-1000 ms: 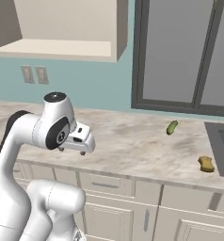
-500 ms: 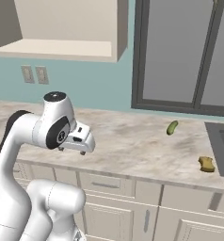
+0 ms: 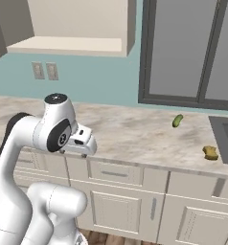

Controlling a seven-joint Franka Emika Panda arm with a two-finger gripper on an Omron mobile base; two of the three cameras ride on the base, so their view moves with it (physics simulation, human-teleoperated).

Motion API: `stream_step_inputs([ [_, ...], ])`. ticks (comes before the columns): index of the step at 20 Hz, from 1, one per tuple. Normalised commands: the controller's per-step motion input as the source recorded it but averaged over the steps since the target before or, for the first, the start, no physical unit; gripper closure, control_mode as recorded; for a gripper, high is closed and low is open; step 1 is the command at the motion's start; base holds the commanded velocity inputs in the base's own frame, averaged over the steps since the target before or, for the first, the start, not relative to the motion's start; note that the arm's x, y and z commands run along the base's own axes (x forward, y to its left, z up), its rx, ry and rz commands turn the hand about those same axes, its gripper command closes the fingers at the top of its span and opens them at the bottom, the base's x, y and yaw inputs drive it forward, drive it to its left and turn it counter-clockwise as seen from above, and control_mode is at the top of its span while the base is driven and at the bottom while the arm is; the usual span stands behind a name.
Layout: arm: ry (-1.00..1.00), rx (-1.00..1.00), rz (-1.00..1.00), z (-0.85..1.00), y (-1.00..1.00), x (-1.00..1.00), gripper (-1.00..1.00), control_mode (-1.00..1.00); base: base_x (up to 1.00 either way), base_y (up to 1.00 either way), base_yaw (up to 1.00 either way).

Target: Open the cabinet. Pick the sponge and place it next to the sink. Then close the cabinet.

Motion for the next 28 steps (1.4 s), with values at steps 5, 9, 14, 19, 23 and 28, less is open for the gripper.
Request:
stream_step_inputs([
  [5,0.00,0.00,0.00,0.00,0.00,0.00,-1.00,1.00,0.33,0.38,-0.03],
  [9,0.00,0.00,0.00,0.00,0.00,0.00,-1.00,1.00,0.00,0.33,0.00],
  [14,0.00,0.00,0.00,0.00,0.00,0.00,-1.00,1.00,0.00,0.05,0.00],
  [19,0.00,0.00,0.00,0.00,0.00,0.00,-1.00,1.00,0.00,0.00,0.00],
  [23,0.00,0.00,0.00,0.00,0.00,0.00,-1.00,1.00,0.00,0.00,0.00],
  [28,0.00,0.00,0.00,0.00,0.00,0.00,-1.00,1.00,0.16,0.02,0.00],
])
